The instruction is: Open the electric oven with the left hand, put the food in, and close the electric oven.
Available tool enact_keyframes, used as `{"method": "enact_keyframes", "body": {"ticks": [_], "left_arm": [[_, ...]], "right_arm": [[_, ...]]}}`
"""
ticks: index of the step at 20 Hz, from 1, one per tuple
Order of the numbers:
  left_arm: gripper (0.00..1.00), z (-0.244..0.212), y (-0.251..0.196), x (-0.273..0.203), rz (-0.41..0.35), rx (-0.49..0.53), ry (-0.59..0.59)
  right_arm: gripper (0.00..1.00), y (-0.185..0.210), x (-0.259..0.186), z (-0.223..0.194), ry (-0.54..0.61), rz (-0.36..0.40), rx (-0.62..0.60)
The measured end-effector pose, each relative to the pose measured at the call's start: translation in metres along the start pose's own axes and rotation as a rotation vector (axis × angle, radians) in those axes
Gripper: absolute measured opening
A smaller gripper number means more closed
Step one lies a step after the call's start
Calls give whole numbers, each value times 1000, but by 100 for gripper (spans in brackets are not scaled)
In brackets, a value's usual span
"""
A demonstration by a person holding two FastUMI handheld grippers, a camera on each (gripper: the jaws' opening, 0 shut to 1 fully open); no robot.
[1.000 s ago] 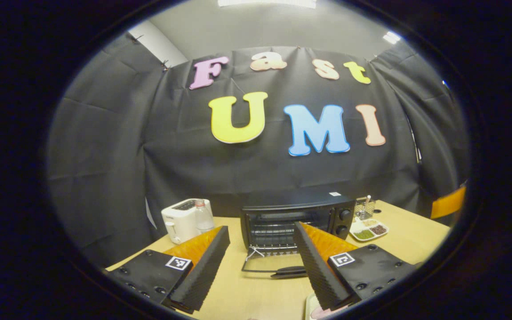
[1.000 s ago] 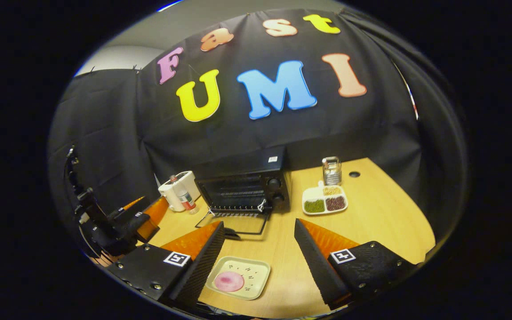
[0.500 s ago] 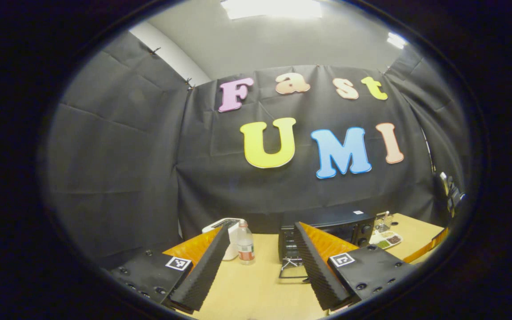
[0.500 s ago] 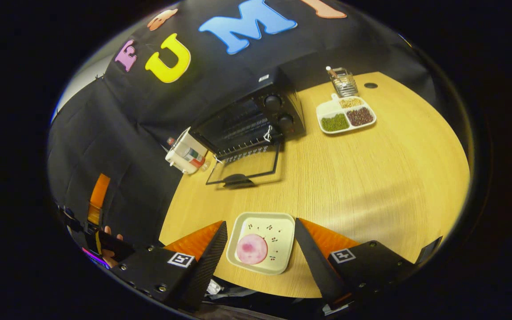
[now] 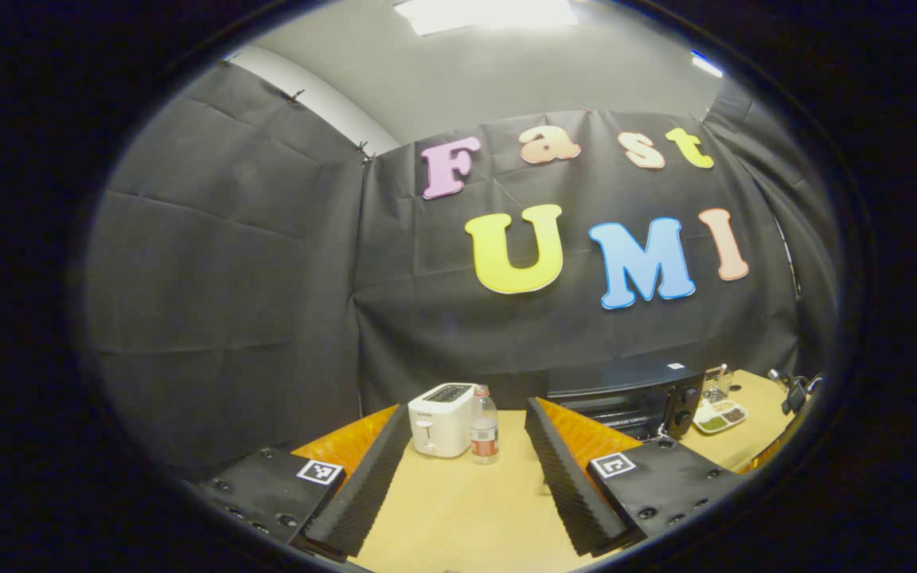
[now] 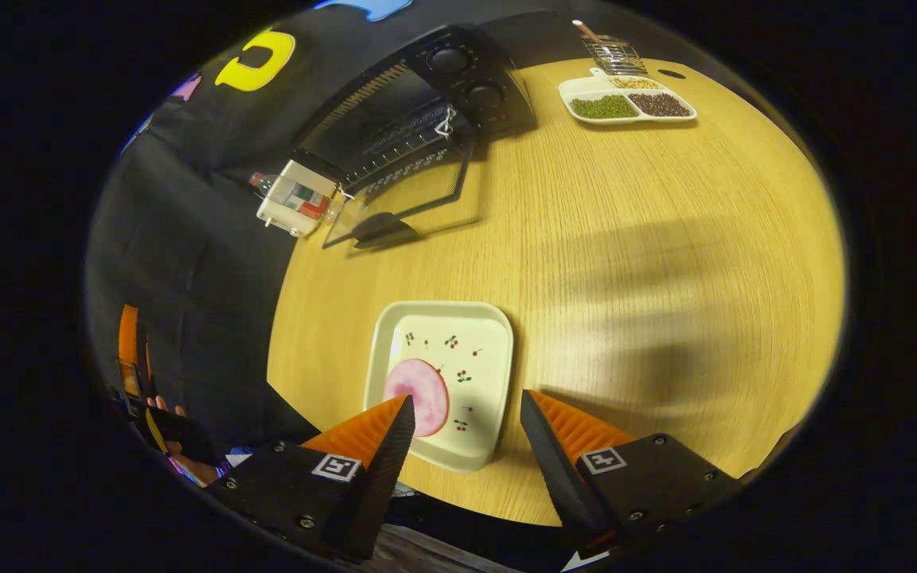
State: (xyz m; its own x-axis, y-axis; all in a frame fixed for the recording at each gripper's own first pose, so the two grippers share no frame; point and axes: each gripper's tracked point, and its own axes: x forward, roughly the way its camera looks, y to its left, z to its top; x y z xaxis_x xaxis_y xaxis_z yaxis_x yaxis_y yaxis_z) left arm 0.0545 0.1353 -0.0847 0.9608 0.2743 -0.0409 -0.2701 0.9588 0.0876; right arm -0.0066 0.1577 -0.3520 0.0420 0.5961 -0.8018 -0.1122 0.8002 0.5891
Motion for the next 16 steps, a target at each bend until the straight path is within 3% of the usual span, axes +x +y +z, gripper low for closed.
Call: {"method": "enact_keyframes", "body": {"ticks": [3, 4, 5, 8, 9, 11, 16], "left_arm": [[100, -4, 10, -2, 26, -1, 9], [100, -6, 12, 0, 32, -1, 12], [100, -6, 14, 0, 37, -2, 13], [100, -5, 15, 1, 42, -3, 9], [100, -6, 15, 2, 43, -1, 9], [100, -6, 12, 2, 39, -2, 13], [100, -8, 7, 5, 35, -15, 16]], "right_arm": [[84, -2, 10, -2, 36, -11, 11], [75, -6, 13, -5, 41, -28, 15], [39, -7, 16, -4, 46, -34, 25], [39, -5, 17, -3, 73, -25, 60], [39, -18, 18, 2, 66, -82, 55], [2, -29, 16, 7, 58, -75, 103], [0, -21, 24, 6, 61, -50, 105]]}}
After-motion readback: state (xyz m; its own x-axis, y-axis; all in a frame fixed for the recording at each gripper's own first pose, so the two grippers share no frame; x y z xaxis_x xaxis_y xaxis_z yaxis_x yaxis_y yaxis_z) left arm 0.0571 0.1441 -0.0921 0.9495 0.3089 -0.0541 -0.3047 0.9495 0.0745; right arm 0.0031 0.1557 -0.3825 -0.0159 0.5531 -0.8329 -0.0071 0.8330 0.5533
